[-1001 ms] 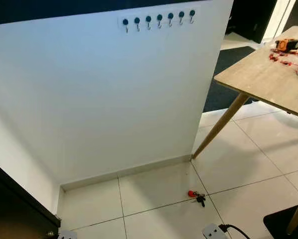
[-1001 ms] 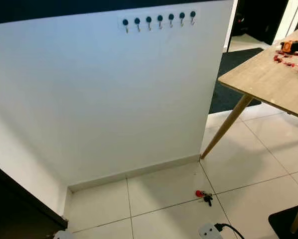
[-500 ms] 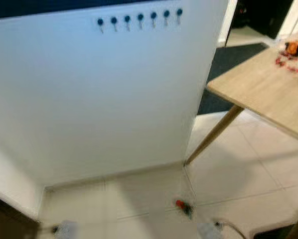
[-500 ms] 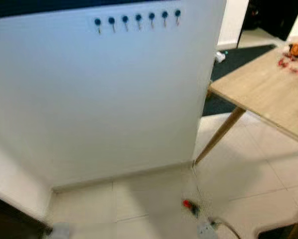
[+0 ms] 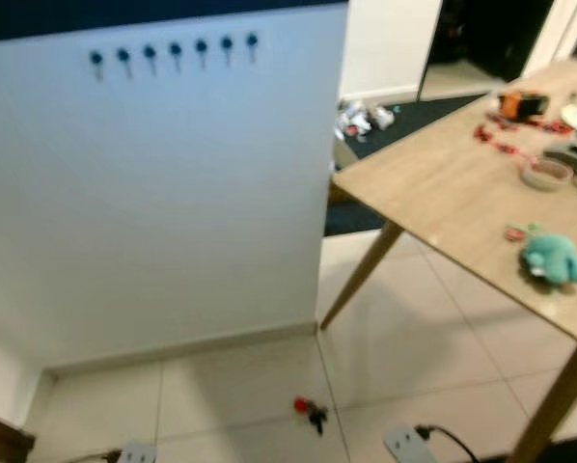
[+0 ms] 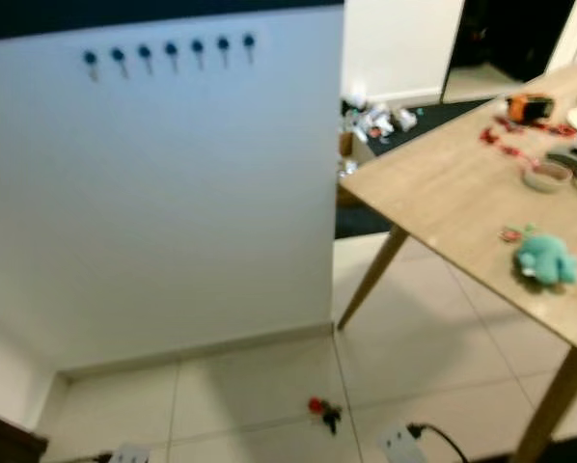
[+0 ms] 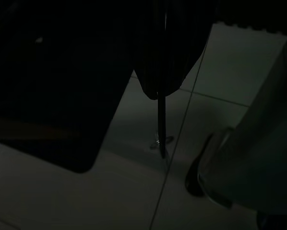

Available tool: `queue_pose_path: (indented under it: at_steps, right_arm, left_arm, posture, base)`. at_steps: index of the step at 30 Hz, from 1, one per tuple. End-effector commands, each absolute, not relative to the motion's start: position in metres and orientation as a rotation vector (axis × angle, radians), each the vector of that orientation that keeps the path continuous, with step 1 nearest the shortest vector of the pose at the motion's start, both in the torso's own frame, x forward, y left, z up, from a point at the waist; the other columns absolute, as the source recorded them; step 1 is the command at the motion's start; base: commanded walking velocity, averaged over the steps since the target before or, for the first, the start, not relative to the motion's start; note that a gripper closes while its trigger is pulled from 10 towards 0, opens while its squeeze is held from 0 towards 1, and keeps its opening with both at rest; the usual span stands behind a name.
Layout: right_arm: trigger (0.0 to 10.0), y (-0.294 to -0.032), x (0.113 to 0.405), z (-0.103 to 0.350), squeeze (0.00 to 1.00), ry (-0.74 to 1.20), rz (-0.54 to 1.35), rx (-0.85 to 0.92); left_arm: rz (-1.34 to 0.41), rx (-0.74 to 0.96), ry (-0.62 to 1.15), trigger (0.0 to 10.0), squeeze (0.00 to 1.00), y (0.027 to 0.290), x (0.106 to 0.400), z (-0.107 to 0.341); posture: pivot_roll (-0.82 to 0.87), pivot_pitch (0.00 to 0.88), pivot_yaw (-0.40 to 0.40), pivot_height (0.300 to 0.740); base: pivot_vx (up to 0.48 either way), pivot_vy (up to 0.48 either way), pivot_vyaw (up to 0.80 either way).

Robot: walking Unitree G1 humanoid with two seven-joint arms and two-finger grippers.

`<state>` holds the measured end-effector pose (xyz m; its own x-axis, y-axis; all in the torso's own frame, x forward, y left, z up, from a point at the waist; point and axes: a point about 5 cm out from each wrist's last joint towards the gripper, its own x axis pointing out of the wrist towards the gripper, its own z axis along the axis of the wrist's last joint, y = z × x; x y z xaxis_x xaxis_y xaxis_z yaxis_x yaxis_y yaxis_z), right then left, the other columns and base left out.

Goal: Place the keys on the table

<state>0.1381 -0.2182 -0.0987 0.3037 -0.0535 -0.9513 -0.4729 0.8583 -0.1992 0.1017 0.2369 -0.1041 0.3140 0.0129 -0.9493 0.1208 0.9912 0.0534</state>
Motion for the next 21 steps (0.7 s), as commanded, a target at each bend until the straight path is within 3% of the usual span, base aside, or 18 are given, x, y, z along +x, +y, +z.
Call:
queue_pose_path:
  at_steps: [1, 7, 21]
  right_arm:
    - [10.0, -0.2076, 0.1272, -0.1042, 0.00, 1.278, 0.332, -0.463]
    - [10.0, -0.2096, 0.1262, -0.1042, 0.00, 1.281, 0.328, -0.469]
    - [10.0, -0.2104, 0.1261, -0.1041, 0.00, 1.279, 0.328, -0.474]
  left_arm:
    - [-0.068, 0.135, 1.258, 10.0, 0.00, 0.2412, 0.0996, -0.1035]
    - [-0.081, 0.140, 1.257, 10.0, 0.00, 0.2401, 0.0998, -0.1037]
    - [-0.087, 0.132, 1.244, 10.0, 0.00, 0.2381, 0.1015, -0.1036]
  posture:
    - [-0.04, 0.019, 0.080, 0.740]
    - [-0.04, 0.016, 0.077, 0.740]
    - [-0.04, 0.013, 0.077, 0.740]
  base:
    - [0.000, 0.000, 0.00]
    - [0.000, 0.000, 0.00]
    - [0.000, -0.433, 0.00]
